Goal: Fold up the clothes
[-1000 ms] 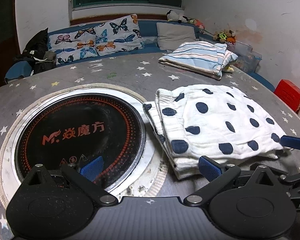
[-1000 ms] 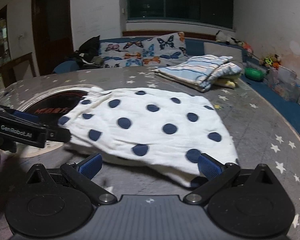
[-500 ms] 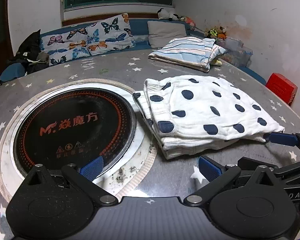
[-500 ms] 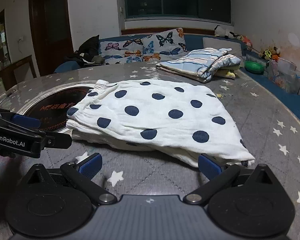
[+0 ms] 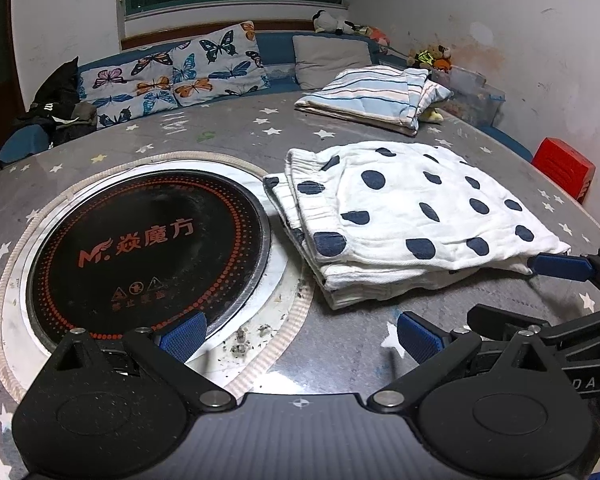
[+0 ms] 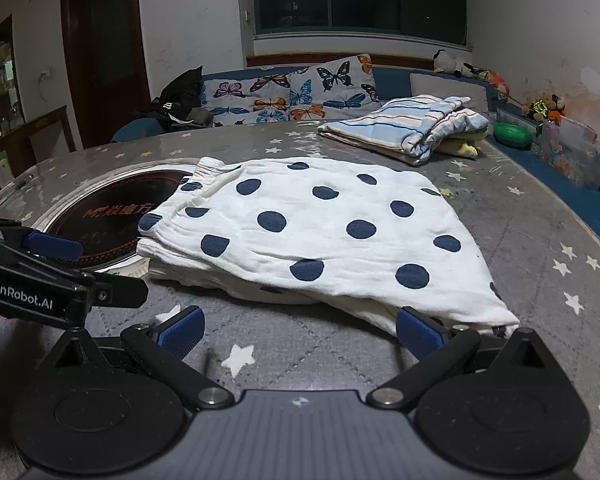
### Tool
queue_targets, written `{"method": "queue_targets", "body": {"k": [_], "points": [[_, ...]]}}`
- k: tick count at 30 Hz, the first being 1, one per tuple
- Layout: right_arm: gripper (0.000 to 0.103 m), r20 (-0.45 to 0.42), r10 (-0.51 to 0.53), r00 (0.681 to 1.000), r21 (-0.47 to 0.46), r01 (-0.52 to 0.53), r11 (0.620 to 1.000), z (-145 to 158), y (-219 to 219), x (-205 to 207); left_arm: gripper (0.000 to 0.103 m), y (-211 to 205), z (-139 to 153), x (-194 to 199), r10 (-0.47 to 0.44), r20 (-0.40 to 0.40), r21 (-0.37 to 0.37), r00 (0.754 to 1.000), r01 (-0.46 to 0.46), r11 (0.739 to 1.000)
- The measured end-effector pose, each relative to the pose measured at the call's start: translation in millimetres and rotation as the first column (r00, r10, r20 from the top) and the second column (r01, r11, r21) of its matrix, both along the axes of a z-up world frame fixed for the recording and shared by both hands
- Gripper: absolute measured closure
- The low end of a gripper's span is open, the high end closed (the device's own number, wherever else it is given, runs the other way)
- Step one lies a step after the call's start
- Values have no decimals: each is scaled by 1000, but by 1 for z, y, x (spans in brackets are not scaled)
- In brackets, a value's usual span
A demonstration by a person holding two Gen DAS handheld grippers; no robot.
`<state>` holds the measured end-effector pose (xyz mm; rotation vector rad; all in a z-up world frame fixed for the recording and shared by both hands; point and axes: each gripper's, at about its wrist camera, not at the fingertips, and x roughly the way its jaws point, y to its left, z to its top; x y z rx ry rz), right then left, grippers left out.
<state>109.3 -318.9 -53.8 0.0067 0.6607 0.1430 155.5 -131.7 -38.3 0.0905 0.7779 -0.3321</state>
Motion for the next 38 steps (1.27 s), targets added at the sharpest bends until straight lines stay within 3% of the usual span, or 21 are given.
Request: {"method": "queue_targets", "body": {"k": [38], "points": [[0, -21, -52, 998, 44, 53, 998, -7, -7, -6, 0, -4, -1, -8, -6, 18, 2, 1000, 6, 1000]]}}
